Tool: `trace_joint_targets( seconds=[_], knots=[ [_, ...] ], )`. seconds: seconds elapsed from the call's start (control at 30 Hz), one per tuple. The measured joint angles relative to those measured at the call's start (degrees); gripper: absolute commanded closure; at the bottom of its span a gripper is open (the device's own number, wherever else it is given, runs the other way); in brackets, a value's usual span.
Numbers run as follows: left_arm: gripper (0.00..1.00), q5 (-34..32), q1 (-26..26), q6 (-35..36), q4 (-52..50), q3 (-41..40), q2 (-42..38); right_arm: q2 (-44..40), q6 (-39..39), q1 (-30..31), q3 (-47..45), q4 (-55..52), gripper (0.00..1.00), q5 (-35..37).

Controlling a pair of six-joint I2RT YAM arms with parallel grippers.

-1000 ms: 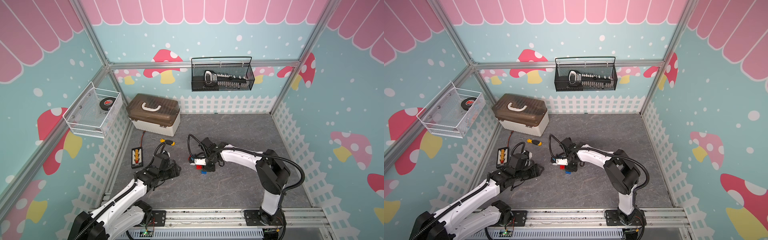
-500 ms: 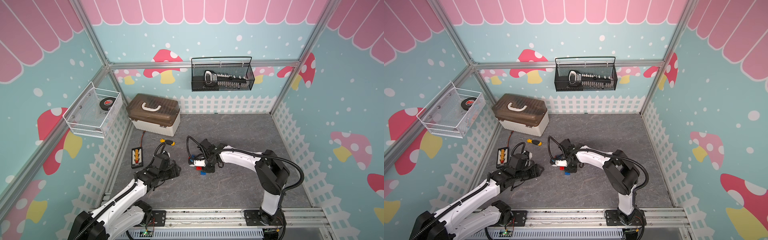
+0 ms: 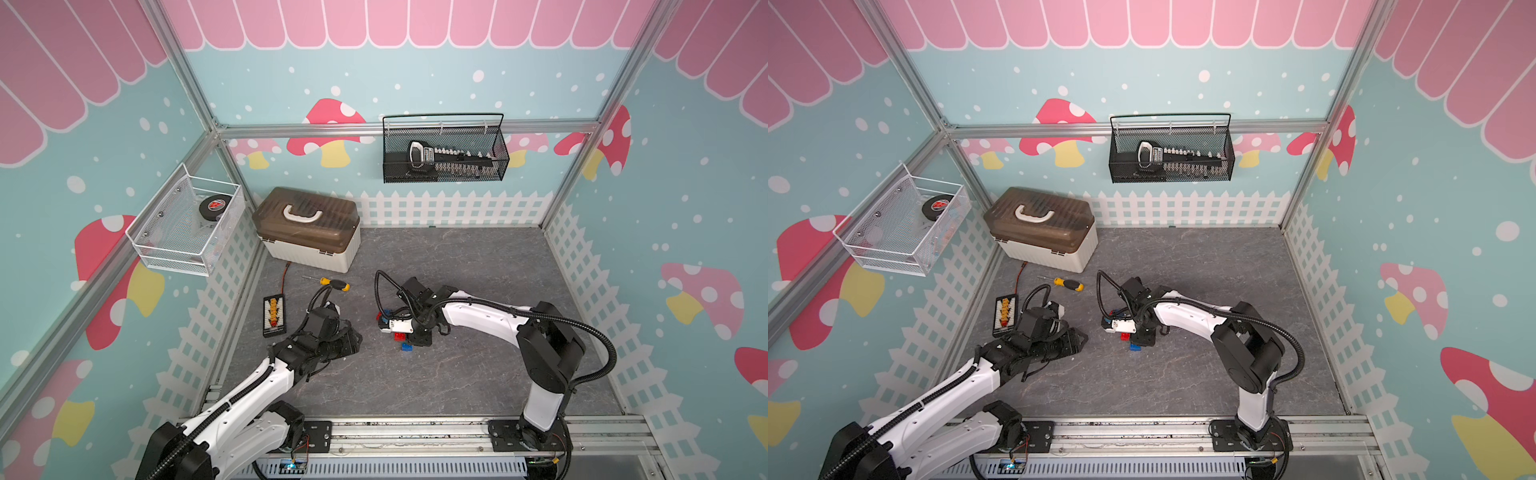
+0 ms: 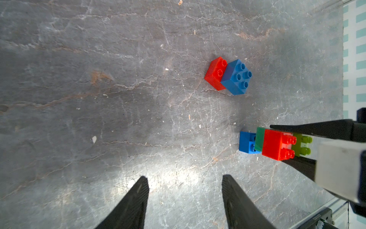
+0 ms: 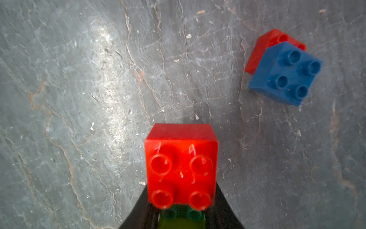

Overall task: Assemble the letter y with lego
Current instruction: Assemble the lego brick with the lego brick.

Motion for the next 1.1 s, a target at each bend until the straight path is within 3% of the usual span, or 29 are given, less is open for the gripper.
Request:
trace_joint_targets(
  seconds=[0.27,1.1],
  knots=[
    [0.39,0.00,0.00,0.13,0.00,0.00,0.00,0.00,0.96,0.02,0.00,-0.15,0.71,-2.12],
    [0.39,0.00,0.04,0.15,0.17,-0.33,0.24,3.96,0.92,1.60,2.62,-0.96,0.72,0.28]
  ],
)
